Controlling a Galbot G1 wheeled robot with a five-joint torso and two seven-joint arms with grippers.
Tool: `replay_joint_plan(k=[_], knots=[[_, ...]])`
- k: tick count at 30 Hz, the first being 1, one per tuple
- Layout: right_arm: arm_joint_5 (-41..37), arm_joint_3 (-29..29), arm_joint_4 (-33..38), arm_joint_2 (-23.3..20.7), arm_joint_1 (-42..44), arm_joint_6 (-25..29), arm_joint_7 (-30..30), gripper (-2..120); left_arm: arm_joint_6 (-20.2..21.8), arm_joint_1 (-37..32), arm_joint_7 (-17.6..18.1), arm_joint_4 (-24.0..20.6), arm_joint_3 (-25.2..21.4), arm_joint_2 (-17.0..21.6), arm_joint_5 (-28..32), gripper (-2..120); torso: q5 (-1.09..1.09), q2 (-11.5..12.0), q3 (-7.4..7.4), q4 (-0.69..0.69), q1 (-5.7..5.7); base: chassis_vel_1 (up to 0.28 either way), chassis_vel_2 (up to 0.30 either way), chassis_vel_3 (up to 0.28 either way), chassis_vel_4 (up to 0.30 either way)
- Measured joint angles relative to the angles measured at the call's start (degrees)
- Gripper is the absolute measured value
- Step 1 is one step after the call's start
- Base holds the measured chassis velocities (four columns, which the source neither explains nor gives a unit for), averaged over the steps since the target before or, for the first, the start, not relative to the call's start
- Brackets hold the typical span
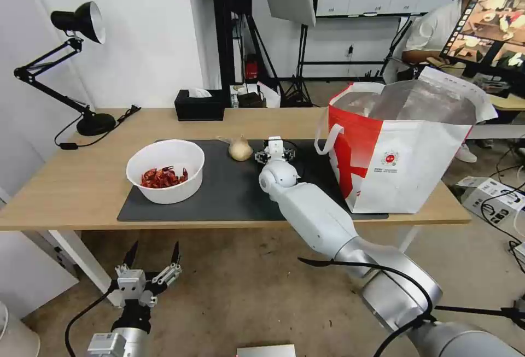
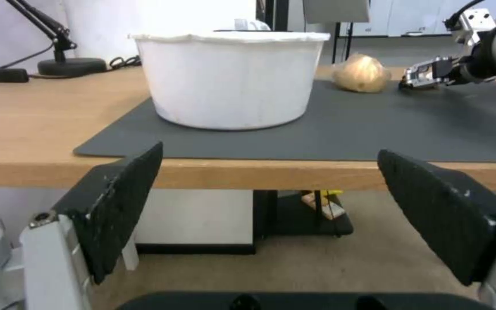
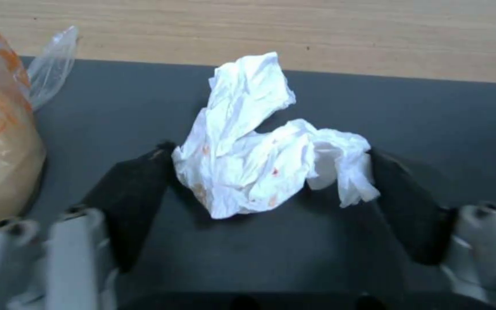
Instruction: Pick up the trash from the table and place it into the takeout bag.
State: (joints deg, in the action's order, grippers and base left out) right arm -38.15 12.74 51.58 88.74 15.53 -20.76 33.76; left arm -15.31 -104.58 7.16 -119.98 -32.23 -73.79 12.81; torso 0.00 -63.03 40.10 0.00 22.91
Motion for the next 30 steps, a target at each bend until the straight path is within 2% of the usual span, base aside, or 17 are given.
replay_joint_plan(k=[1,4,5,7,8,11,12,15,16,22,30], knots=[[0.00,0.00,0.00,0.00,0.00,0.00,0.00,80,0.00,0.00,0.00,0.00,0.00,0.00,0.00,100,0.00,0.00,0.00,0.00,0.00,0.000,0.000,0.000,0.000],[0.01,-0.11,-0.17,0.00,0.00,0.24,-0.28,65,0.04,0.10,0.00,0.13,0.16,0.09,0.00,100,0.00,0.00,0.00,0.00,0.00,0.000,0.000,0.000,0.000],[0.01,-0.11,-0.17,0.00,0.00,0.24,-0.28,65,0.04,0.10,0.00,0.13,0.16,0.09,0.00,100,0.00,0.00,0.00,0.00,0.00,0.000,0.000,0.000,0.000],[0.03,-0.11,-0.25,-0.10,-0.01,0.37,-0.45,55,0.15,0.19,0.00,0.17,0.38,0.15,0.00,100,0.00,0.00,0.00,0.01,0.00,0.000,0.000,0.000,0.000],[0.03,-0.11,-0.25,-0.10,-0.01,0.37,-0.45,55,0.15,0.19,0.00,0.17,0.38,0.15,0.00,100,0.00,0.00,0.00,0.01,0.00,0.000,0.000,0.000,0.000],[0.03,-0.11,-0.29,-0.31,-0.17,0.41,-0.52,42,0.28,0.39,0.01,0.28,0.71,0.24,0.01,100,0.00,0.00,0.00,0.00,0.00,0.000,0.000,0.000,0.000],[0.03,-0.11,-0.29,-0.31,-0.17,0.41,-0.52,42,0.28,0.39,0.01,0.28,0.71,0.24,0.01,100,0.00,0.00,0.00,0.00,0.00,0.000,0.000,0.000,0.000],[0.03,-0.02,-0.25,-0.47,-0.29,0.43,-0.55,25,0.34,0.51,0.01,0.43,1.02,0.25,0.02,100,0.00,0.00,0.01,-0.01,0.00,0.000,0.000,0.000,0.000],[0.03,-0.02,-0.25,-0.47,-0.29,0.43,-0.55,25,0.34,0.51,0.01,0.43,1.02,0.25,0.02,100,0.00,0.00,0.01,-0.01,0.00,0.000,0.000,0.000,0.000],[0.03,0.12,-0.09,-0.49,-0.32,0.56,-0.60,1,0.35,0.60,0.05,0.50,1.12,0.43,0.05,100,0.00,0.01,0.01,-0.01,0.00,0.000,0.000,0.000,0.000],[0.04,0.51,0.88,-0.81,-0.13,0.74,-0.60,0,0.35,0.61,0.07,0.68,1.51,0.31,0.06,100,0.00,0.01,0.01,0.00,0.00,0.000,0.000,0.000,0.000]])
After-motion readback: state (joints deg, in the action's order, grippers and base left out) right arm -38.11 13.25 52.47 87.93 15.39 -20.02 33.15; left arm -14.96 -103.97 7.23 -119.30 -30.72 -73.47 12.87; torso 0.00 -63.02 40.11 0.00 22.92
